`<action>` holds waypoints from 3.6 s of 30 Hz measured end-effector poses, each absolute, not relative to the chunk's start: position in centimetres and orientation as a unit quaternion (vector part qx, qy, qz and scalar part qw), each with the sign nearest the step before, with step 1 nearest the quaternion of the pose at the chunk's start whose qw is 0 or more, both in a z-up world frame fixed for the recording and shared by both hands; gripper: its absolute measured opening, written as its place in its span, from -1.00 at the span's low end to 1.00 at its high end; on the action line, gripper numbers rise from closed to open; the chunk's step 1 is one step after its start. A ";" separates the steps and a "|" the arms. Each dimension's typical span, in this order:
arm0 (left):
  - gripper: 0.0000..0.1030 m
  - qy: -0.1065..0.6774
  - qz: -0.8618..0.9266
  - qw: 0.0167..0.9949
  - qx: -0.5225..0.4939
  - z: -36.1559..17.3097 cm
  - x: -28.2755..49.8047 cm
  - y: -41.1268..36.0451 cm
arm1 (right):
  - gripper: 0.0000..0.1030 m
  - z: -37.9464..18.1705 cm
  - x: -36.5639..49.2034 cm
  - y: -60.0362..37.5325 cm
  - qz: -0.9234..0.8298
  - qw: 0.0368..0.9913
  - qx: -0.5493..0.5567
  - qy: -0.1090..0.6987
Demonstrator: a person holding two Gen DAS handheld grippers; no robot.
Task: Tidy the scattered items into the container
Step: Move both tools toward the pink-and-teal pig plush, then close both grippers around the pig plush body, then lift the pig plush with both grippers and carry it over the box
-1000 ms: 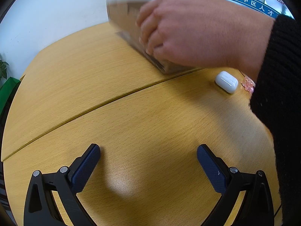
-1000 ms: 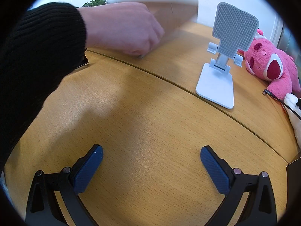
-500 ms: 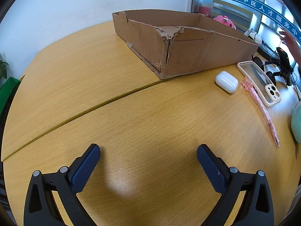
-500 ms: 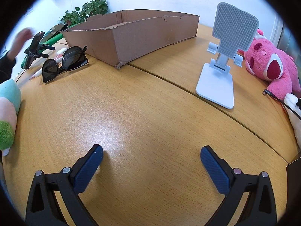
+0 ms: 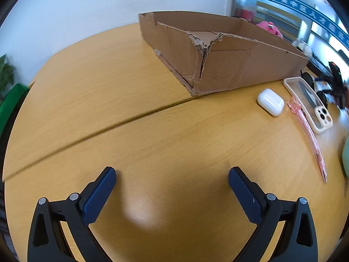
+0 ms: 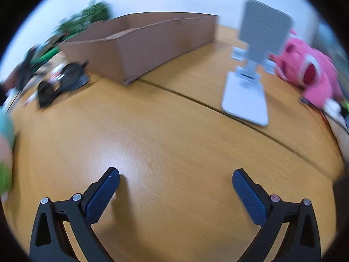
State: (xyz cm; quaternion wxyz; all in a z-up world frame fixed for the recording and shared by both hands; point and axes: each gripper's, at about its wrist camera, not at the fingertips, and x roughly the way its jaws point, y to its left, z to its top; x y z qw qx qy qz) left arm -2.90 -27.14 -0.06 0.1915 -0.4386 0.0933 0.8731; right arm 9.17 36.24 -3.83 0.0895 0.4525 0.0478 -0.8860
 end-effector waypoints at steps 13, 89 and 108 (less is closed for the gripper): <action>1.00 0.064 0.898 0.110 -0.421 1.1 10.9 -17.2 | 0.97 -3.9 15.4 26.8 -0.885 -0.070 0.459 -0.030; 0.49 0.043 0.959 0.279 -0.040 55.6 15.7 -13.1 | 0.27 48.2 19.5 2.5 -0.988 0.105 -0.016 0.108; 0.49 -0.026 0.922 0.274 -0.272 31.7 -24.2 -11.4 | 0.27 27.2 -18.2 9.0 -0.971 0.122 0.200 0.042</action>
